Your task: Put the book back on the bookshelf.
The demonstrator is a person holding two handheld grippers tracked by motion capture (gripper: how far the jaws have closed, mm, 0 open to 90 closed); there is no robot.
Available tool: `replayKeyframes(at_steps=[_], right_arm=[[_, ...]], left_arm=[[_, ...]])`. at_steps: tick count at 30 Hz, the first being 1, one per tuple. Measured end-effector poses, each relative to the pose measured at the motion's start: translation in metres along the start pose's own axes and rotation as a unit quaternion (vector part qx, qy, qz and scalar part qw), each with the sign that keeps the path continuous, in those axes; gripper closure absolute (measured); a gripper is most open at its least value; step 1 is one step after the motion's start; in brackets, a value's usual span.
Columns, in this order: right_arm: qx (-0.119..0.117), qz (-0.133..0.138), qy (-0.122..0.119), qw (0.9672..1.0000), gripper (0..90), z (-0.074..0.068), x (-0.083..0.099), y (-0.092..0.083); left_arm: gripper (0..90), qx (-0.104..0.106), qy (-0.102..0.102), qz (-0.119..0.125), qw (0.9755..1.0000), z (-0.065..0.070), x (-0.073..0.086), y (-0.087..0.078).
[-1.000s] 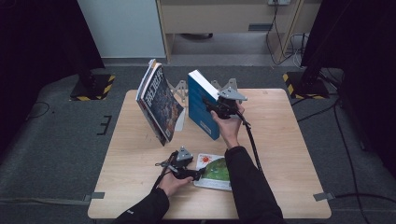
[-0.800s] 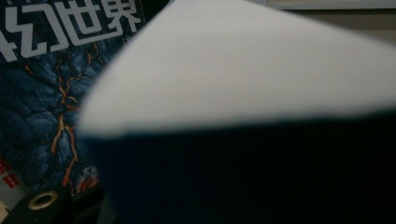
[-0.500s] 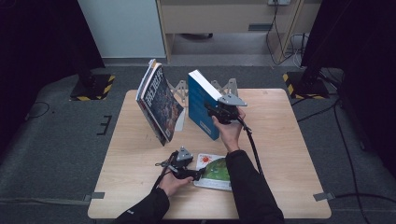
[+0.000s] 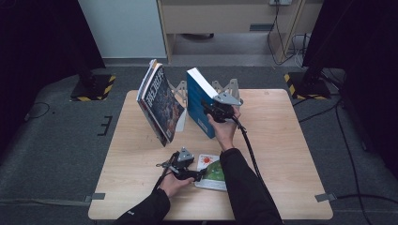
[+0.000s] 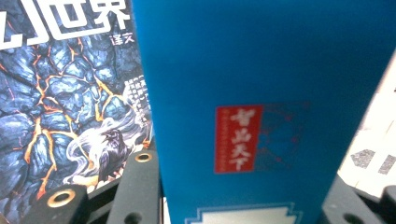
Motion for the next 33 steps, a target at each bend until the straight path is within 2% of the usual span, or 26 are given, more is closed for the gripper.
replayKeyframes(at_steps=[6,8,15,18,22,33], right_arm=[[-0.011,-0.010,0.005,0.9999,56.2,0.000,0.000,-0.003],[-0.017,-0.010,0.012,0.9997,54.4,0.001,0.001,-0.007],[-0.031,-0.029,0.012,0.9990,53.4,0.008,0.009,-0.021],[-0.026,-0.035,0.001,0.9990,59.0,0.008,0.014,-0.022],[-0.016,-0.035,-0.015,0.9991,61.2,0.004,0.014,-0.021],[-0.001,-0.031,-0.009,0.9995,61.3,-0.013,0.014,-0.007]], left_arm=[[23.9,0.000,0.000,0.000,1.0000,0.000,0.000,0.000],[23.9,0.000,0.000,0.000,1.0000,0.000,0.000,0.000],[23.7,0.000,0.000,0.000,1.0000,0.000,0.000,0.000],[23.6,0.000,0.000,0.000,1.0000,0.000,0.000,0.000],[23.4,0.000,0.000,0.000,1.0000,0.000,0.000,0.000],[23.3,-0.001,0.000,0.000,1.0000,0.000,0.000,0.000]])
Point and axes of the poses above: each handheld gripper's, and its own axes: y roughly forward along the jaws, x roughly out of its underside, z roughly to its right, the point moved 2 cm from there along y, roughly forward along the jaws, and after that the axes turned 8 degrees about y, right-handed, at the moved point
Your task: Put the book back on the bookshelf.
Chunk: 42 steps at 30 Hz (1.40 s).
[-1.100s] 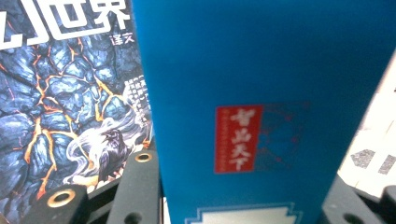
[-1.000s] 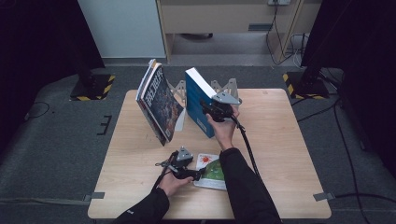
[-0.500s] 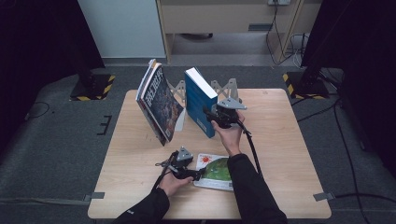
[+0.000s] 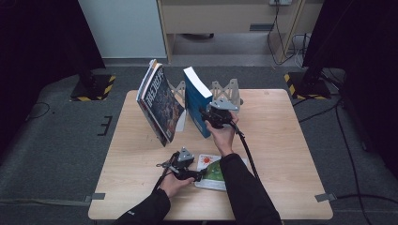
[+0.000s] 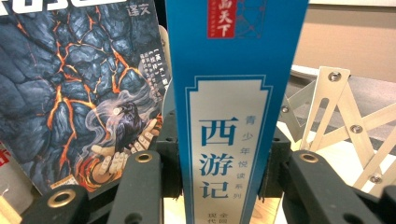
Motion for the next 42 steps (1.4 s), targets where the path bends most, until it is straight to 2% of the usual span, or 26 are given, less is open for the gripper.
replayKeyframes(at_steps=[5,8,13,18,20,24,29,35,39,42], right_arm=[[0.008,0.001,0.008,0.9999,61.2,-0.004,-0.001,0.003],[0.009,0.002,0.003,1.0000,60.7,-0.008,0.000,0.005],[-0.008,-0.003,0.009,0.9999,56.4,-0.004,0.001,0.003],[-0.010,-0.023,-0.002,0.9997,56.1,0.001,0.015,-0.002],[-0.016,-0.018,0.006,0.9997,57.8,0.002,0.020,-0.001],[0.001,-0.022,-0.007,0.9997,60.5,-0.004,0.019,-0.001],[0.006,-0.022,0.010,0.9997,60.4,-0.012,0.018,0.004],[0.009,-0.021,0.017,0.9996,58.5,-0.024,0.019,0.009],[-0.010,-0.020,0.016,0.9996,55.6,-0.020,0.021,0.008],[-0.026,-0.029,0.004,0.9992,53.8,-0.015,0.023,0.004]], left_arm=[[23.2,0.000,0.000,0.000,1.0000,0.000,0.000,0.000],[23.2,0.000,0.000,0.000,1.0000,0.000,0.000,0.000],[23.2,0.000,0.000,0.000,1.0000,0.000,0.000,0.000],[23.1,0.000,0.000,0.000,1.0000,0.001,0.000,0.000],[23.1,0.000,-0.001,0.000,1.0000,0.001,0.000,0.000],[23.0,0.000,0.000,0.000,1.0000,0.001,0.000,0.000],[23.0,0.001,0.000,0.000,1.0000,0.001,0.000,0.000],[23.0,0.001,0.000,0.000,1.0000,0.001,0.000,0.000],[23.0,0.001,0.000,0.000,1.0000,0.001,0.000,0.000],[23.0,0.001,0.000,0.000,1.0000,0.001,0.000,0.000]])
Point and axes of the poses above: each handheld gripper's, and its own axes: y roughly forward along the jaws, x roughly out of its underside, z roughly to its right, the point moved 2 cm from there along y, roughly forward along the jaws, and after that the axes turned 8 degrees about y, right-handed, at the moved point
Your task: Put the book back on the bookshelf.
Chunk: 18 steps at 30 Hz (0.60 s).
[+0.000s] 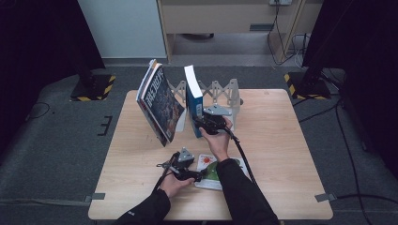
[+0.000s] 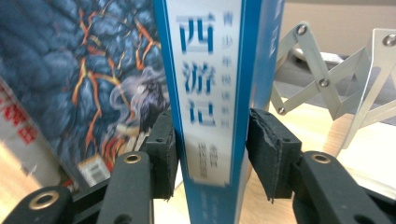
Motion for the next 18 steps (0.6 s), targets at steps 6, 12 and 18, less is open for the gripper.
replayKeyframes(at_steps=[6,12,18], right_arm=[[-0.007,-0.026,-0.009,0.9996,54.6,0.005,0.012,-0.001],[0.002,-0.035,-0.004,0.9994,58.0,0.001,0.016,0.003],[-0.004,-0.032,0.008,0.9995,57.7,-0.009,0.016,0.009]], left_arm=[[23.0,0.000,0.000,0.000,1.0000,0.000,0.000,0.000],[23.0,0.000,0.000,0.000,1.0000,0.000,0.000,0.000],[23.0,0.000,0.000,0.000,1.0000,0.000,0.000,0.000]])
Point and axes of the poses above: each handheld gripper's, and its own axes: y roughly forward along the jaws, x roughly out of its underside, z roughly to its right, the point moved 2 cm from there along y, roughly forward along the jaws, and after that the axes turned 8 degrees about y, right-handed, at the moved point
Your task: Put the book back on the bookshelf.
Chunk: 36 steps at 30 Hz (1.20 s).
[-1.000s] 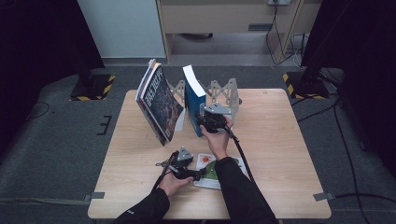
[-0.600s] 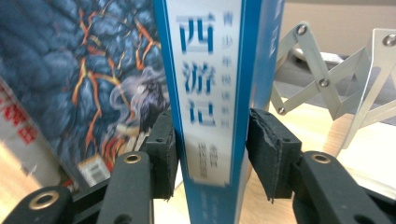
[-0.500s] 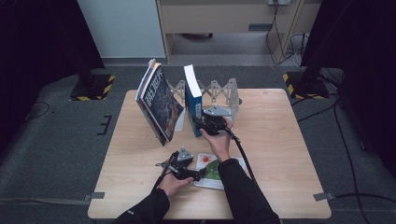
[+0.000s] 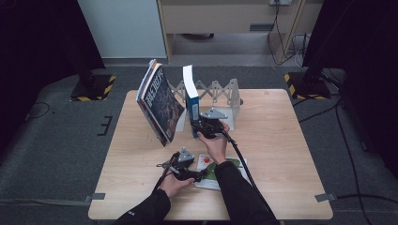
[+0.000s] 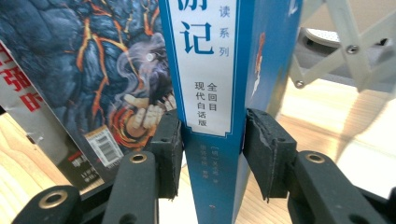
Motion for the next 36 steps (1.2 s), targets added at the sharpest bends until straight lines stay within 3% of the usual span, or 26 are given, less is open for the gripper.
replayKeyframes(at_steps=[11,19,23,30,36], right_arm=[[-0.025,-0.011,-0.017,0.9995,53.3,0.009,0.003,-0.004],[-0.031,-0.023,-0.023,0.9990,58.4,0.011,0.015,-0.001],[-0.025,-0.024,-0.014,0.9993,58.9,0.009,0.014,-0.001],[-0.032,-0.020,0.027,0.9989,58.8,0.006,0.014,0.002],[-0.032,-0.022,0.011,0.9992,58.3,0.007,0.014,0.001]], left_arm=[[22.9,0.000,0.000,0.000,1.0000,0.000,0.000,0.000],[22.9,0.001,-0.001,0.000,1.0000,0.000,0.000,0.000],[22.9,0.000,0.000,0.000,1.0000,0.000,0.000,0.000],[22.9,0.000,0.000,0.000,1.0000,0.000,0.000,0.000],[22.9,0.000,0.000,0.000,1.0000,0.000,0.000,0.000]])
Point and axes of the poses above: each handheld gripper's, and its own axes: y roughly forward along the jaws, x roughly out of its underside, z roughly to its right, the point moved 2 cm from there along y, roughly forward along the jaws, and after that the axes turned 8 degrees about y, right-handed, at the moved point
